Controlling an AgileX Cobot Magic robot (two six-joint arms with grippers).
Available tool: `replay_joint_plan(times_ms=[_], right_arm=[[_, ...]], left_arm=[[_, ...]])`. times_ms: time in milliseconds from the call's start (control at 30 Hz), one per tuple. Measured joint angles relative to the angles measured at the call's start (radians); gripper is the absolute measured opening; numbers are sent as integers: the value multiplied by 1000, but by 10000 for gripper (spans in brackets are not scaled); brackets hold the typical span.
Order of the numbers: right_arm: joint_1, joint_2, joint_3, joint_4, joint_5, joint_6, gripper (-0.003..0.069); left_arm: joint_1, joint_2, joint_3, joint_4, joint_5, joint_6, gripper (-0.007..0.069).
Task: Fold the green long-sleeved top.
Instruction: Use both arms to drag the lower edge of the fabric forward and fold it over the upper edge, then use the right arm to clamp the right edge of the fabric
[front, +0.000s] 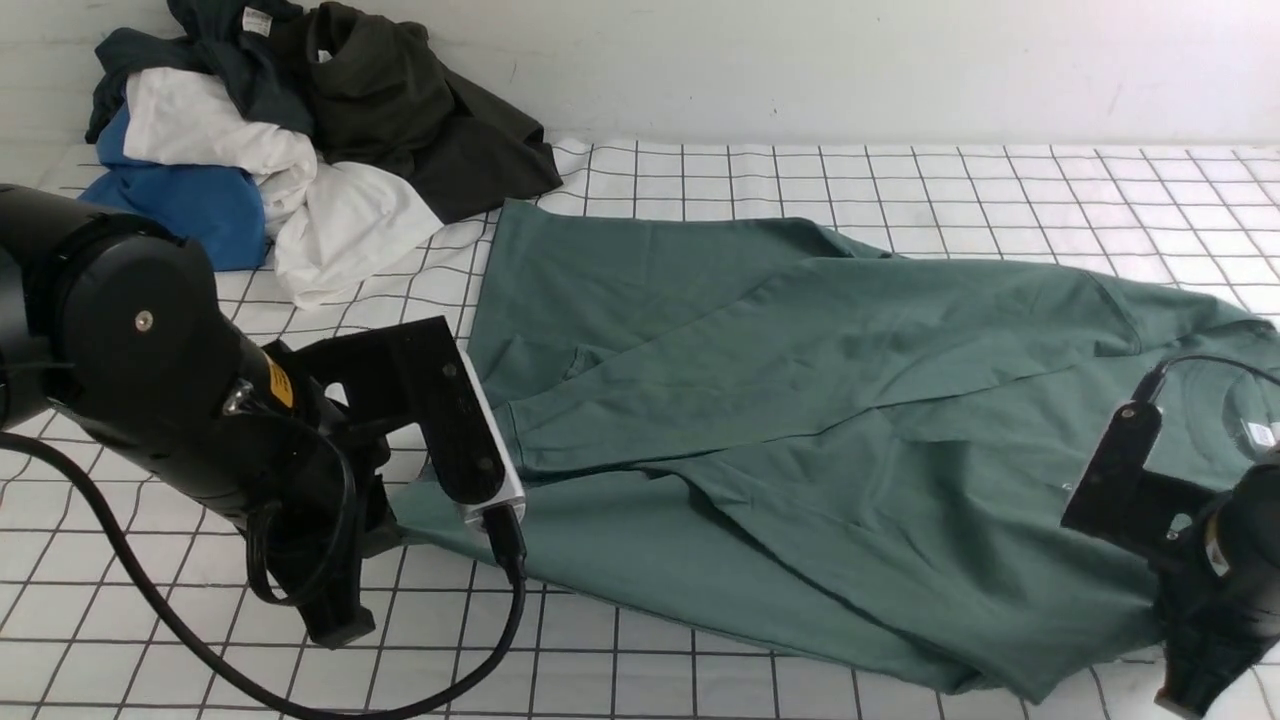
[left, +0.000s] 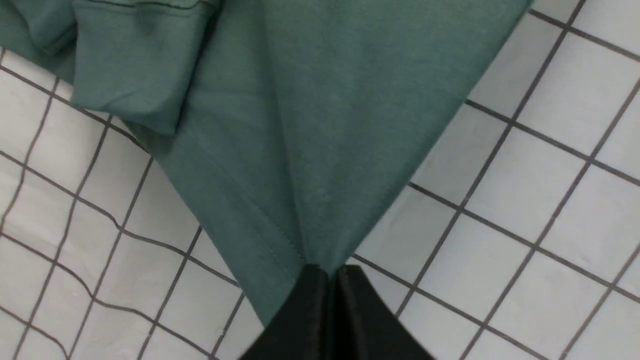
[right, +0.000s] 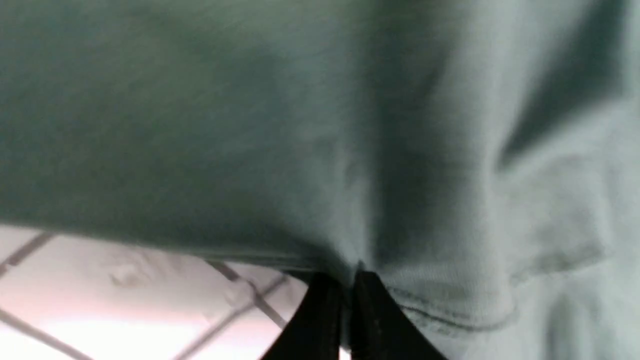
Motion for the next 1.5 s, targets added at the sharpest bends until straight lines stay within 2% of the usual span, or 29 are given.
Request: replay_joint_plan(times_ms=[100,133,167,233,333,367,400,433,467,500,600,667,867,933,967,1067,1100,1167,1200,1233,1267,1300,1333,1367,1433,1500], right_arm=[[0,-108,-4,-16,68,32,3],[0,-116,-4,-18,76,33,3],[0,-187,-5,-40,96,35,3],[-1,-226,-9,-61,99,37,3],[-9,-271,-50,-123,61,62,3],[-35,-261,-87,-164,-22,80,3],[-35,-261,-92,-164,-33,82,3],[-77,-215,-148,-202,-143,95,3],[-77,-215,-155,-202,-155,97,3],[-113,-142,-218,-222,-244,107,3],[-142,-38,-308,-235,-322,113,3],[-163,132,-463,-250,-393,115,3],[-169,433,-739,-254,-369,156,34],[-169,546,-867,-240,-332,205,90],[-169,552,-867,-239,-330,210,95],[-169,608,-961,-159,-271,319,212],[-169,608,-964,-153,-265,324,218],[-165,601,-1024,-70,-144,366,288],[-163,599,-1029,-55,-119,366,292],[-154,587,-1063,9,-11,331,299],[-150,584,-1067,32,3,322,297],[-133,575,-1103,154,128,209,263],[-130,574,-1106,173,128,209,257],[-118,572,-1120,275,192,128,218],[-94,581,-1129,547,308,-77,90],[-74,617,-1131,743,321,-222,22]], left_arm=[[0,-39,-26,-4,28,-104,-7],[0,-39,-26,-4,28,-104,-7],[0,-63,-58,-3,30,-197,-7],[1,-66,-77,1,25,-241,-7],[22,-49,-137,20,-30,-343,-7],[45,-5,-188,29,-79,-395,-6],[52,1,-195,31,-91,-399,-6],[76,73,-262,37,-137,-438,-5],[79,73,-262,39,-141,-438,-5],[103,163,-340,44,-184,-464,-5],[126,291,-450,46,-231,-490,-5],[153,454,-588,48,-278,-516,-5],[178,772,-867,51,-328,-577,-5],[183,919,-1031,53,-328,-589,25],[183,929,-1042,53,-326,-589,29],[190,1078,-1228,53,-299,-591,160],[191,1083,-1237,53,-296,-591,170],[195,1127,-1338,53,-247,-592,304],[195,1128,-1338,53,-247,-592,304],[197,1125,-1388,44,-187,-595,365],[197,1124,-1393,44,-179,-595,369],[197,1109,-1432,8,-103,-597,384],[197,1104,-1440,3,-79,-597,384],[197,1095,-1454,-28,-32,-596,377],[193,1075,-1475,-121,115,-575,311],[180,1081,-1479,-186,241,-531,218]])
